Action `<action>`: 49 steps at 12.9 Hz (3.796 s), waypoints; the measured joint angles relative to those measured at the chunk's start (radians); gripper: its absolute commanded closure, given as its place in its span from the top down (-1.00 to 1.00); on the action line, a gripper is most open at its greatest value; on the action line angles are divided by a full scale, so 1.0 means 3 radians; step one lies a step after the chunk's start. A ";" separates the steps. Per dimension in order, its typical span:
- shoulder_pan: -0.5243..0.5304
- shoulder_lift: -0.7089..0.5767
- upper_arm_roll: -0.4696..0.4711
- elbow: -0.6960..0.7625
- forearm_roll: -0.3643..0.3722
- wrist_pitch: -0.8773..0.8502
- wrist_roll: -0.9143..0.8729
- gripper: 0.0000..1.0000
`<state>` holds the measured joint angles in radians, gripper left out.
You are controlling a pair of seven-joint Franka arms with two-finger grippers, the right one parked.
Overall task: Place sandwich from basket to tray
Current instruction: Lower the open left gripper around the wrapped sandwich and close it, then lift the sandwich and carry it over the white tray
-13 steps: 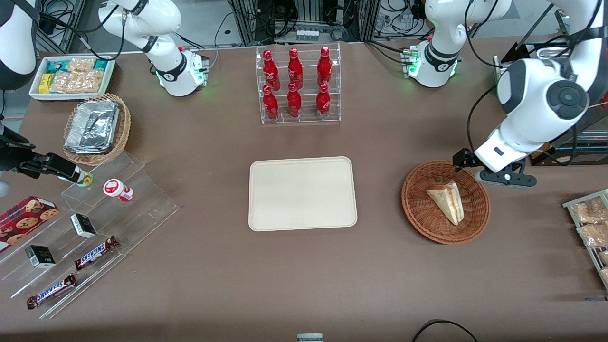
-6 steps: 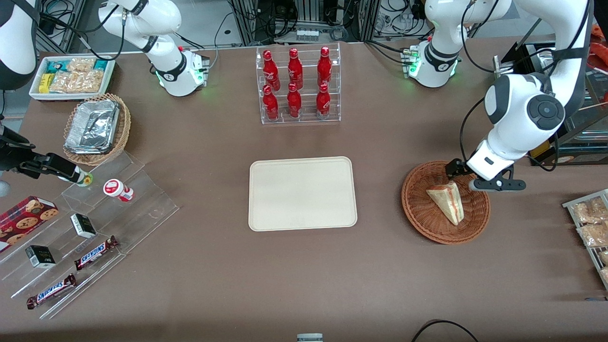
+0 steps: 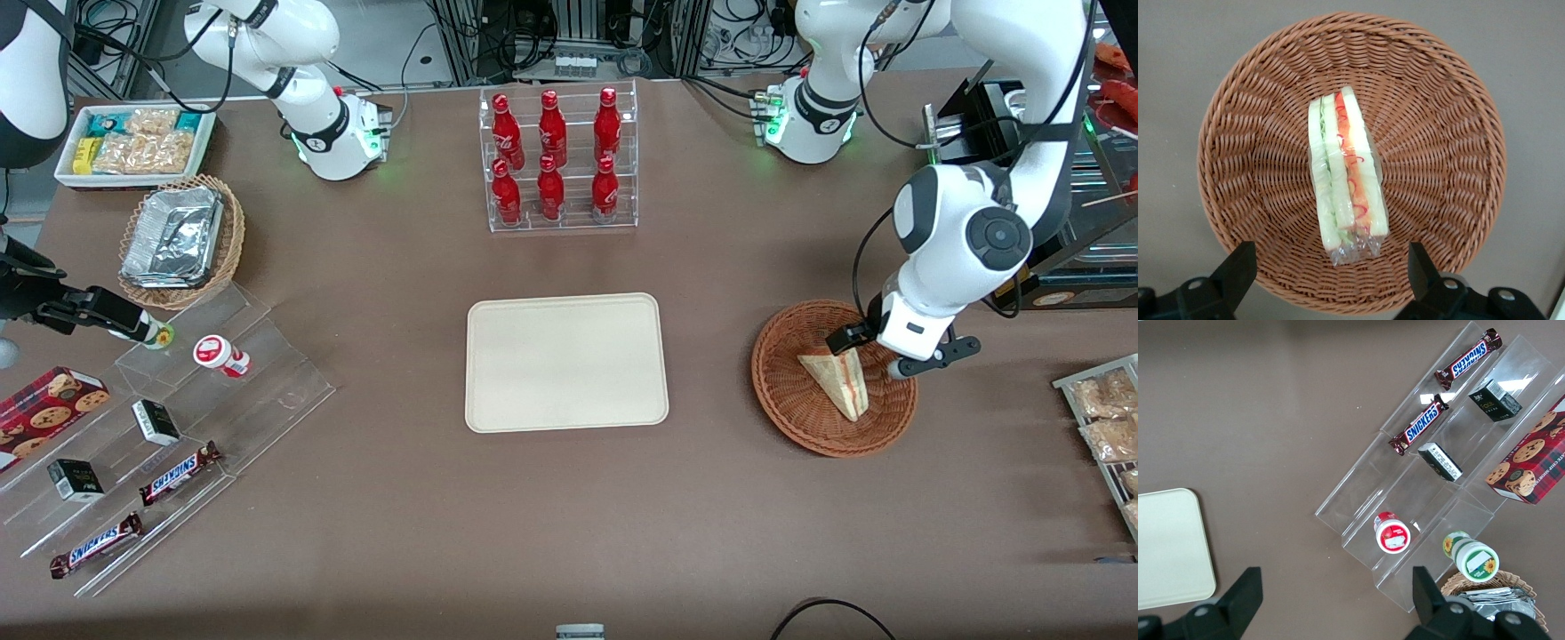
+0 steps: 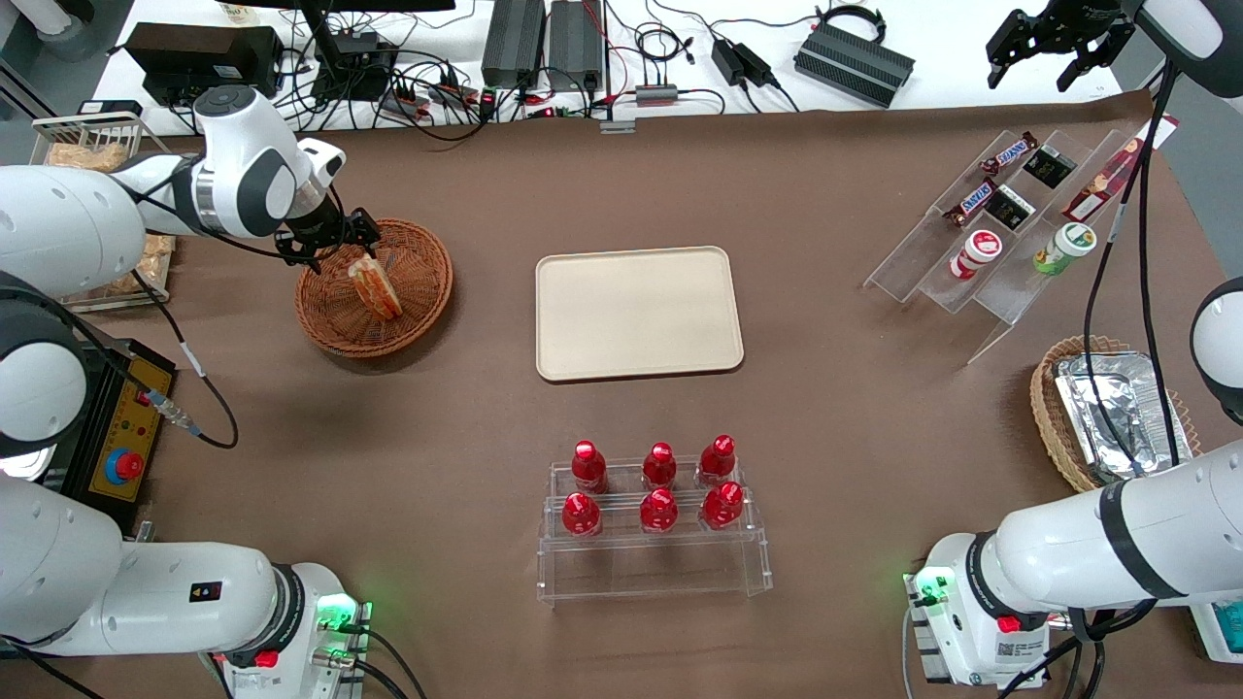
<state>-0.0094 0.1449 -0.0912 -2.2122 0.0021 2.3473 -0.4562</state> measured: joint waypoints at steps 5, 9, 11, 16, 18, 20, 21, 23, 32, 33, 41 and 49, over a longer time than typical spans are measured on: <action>-0.0009 0.0163 -0.0005 0.0001 -0.0001 0.0235 -0.0651 1.00; -0.0022 0.0315 -0.0008 0.0019 0.0005 0.0263 -0.0659 1.00; -0.0026 0.0386 -0.0009 0.0025 0.0008 0.0310 -0.0623 0.55; -0.0026 0.0427 -0.0009 0.0052 0.0051 0.0331 -0.0573 -1.00; -0.0027 0.0427 -0.0009 0.0068 0.0100 0.0331 -0.0558 -1.00; -0.0027 0.0423 -0.0009 0.0122 0.0114 0.0318 -0.0555 -1.00; -0.0027 0.0416 -0.0010 0.0192 0.0114 0.0249 -0.0554 -1.00; -0.0028 0.0388 -0.0029 0.0428 0.0116 -0.0118 -0.0525 -1.00; -0.0165 0.0392 -0.0787 0.1092 0.0116 -0.1032 -0.0287 -1.00; -0.0259 0.0438 -0.0831 0.1140 0.0116 -0.1032 -0.0287 -1.00; -0.1154 0.1255 -0.0856 0.1949 0.0286 -0.1034 -0.1010 -1.00; -0.1733 0.1905 -0.0849 0.2659 0.0544 -0.1034 -0.1782 -1.00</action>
<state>-0.5293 0.7162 -0.3459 -1.4145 0.1652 2.0372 -0.9909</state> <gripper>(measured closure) 0.850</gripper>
